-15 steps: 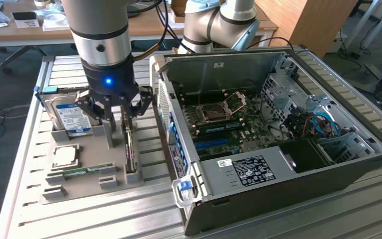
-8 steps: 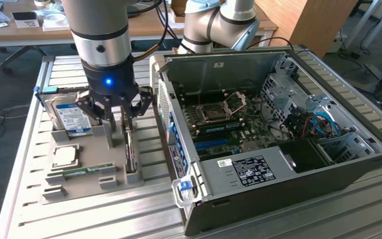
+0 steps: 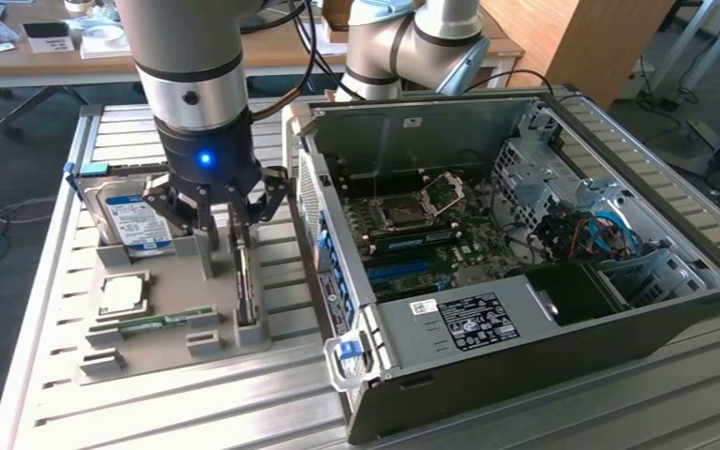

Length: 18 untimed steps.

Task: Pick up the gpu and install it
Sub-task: 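Pick up the gpu and move the gpu toward the slot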

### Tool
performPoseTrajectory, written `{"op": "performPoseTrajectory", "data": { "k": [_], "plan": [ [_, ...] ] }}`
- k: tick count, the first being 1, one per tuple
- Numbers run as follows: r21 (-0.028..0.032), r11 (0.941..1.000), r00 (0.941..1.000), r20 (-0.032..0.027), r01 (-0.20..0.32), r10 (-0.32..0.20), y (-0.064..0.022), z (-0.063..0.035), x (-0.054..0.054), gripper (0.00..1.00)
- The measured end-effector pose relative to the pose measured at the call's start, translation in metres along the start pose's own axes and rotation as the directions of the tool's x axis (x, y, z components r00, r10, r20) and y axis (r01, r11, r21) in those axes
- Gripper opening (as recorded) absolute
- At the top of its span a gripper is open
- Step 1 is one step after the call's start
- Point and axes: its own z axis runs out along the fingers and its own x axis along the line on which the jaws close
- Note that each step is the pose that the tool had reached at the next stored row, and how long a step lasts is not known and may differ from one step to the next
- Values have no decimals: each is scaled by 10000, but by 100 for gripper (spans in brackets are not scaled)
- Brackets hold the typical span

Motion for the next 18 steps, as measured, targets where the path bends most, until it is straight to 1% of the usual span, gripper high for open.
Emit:
{"op": "performPoseTrajectory", "data": {
  "k": [15, 18],
  "plan": [
    [-1, 10000, 10000, 0, -1, 1, -1, 19, 0, 42],
    [-2, 10000, 10000, 0, 1, -1, 1, 20, -24, 42]
  ]
}}
